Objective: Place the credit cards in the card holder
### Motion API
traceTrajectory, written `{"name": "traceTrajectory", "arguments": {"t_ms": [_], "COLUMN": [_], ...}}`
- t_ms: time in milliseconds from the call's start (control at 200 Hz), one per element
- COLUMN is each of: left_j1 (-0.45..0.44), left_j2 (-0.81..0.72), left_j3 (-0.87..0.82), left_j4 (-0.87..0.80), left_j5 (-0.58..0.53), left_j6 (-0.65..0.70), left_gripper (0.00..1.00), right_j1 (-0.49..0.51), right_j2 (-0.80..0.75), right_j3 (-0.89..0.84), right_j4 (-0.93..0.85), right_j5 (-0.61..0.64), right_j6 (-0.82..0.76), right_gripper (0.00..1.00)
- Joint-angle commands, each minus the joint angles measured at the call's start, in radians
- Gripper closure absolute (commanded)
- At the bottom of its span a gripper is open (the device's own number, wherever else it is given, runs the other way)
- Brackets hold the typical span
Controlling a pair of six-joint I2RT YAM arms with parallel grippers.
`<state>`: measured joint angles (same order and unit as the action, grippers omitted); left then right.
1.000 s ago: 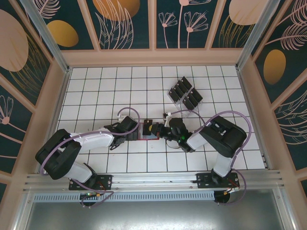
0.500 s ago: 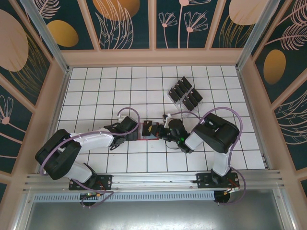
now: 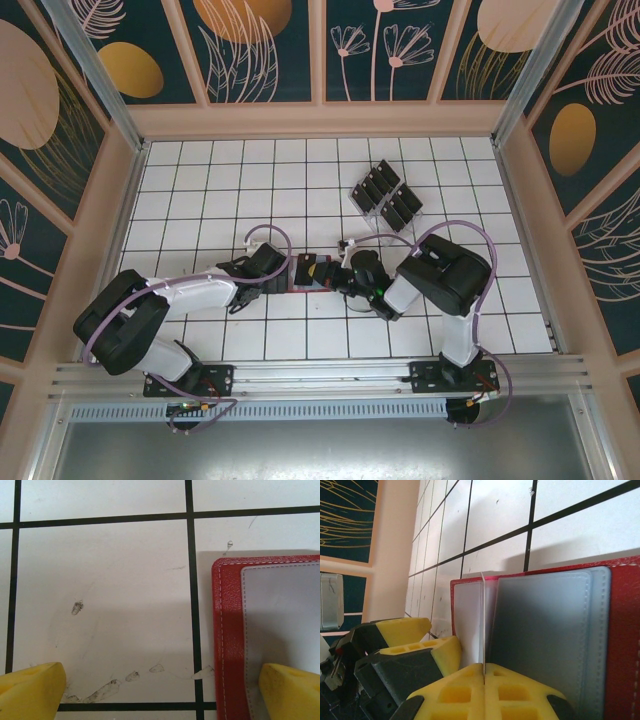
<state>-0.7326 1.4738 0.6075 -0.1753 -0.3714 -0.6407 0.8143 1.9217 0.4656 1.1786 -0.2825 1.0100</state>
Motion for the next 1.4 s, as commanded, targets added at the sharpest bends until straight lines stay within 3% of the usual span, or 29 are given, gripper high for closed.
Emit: {"name": "traceTrajectory", "arguments": {"t_ms": [0, 600, 1396], "left_j1": [-0.001, -0.001, -0.002], "left_j2": [0.005, 0.002, 0.012], "left_j3": [-0.030, -0.035, -0.038], "left_j4": [-0.061, -0.056, -0.046], "left_j5": [-0.002, 0.002, 0.006], "left_j6": [-0.001, -0.001, 0.003], "left_gripper": [0.02, 0.02, 0.01], "right_j1": [0.012, -0.030, -0.015], "right_j2": [0.027, -0.120, 0.013], "right_j3": [0.022, -0.044, -0.001], "right_j4": [0.025, -0.016, 0.048], "right_j5": [-0.009, 0.023, -0.003], "right_j6": [0.010, -0.017, 0.009], "right_gripper": [1.00, 1.00, 1.00]}}
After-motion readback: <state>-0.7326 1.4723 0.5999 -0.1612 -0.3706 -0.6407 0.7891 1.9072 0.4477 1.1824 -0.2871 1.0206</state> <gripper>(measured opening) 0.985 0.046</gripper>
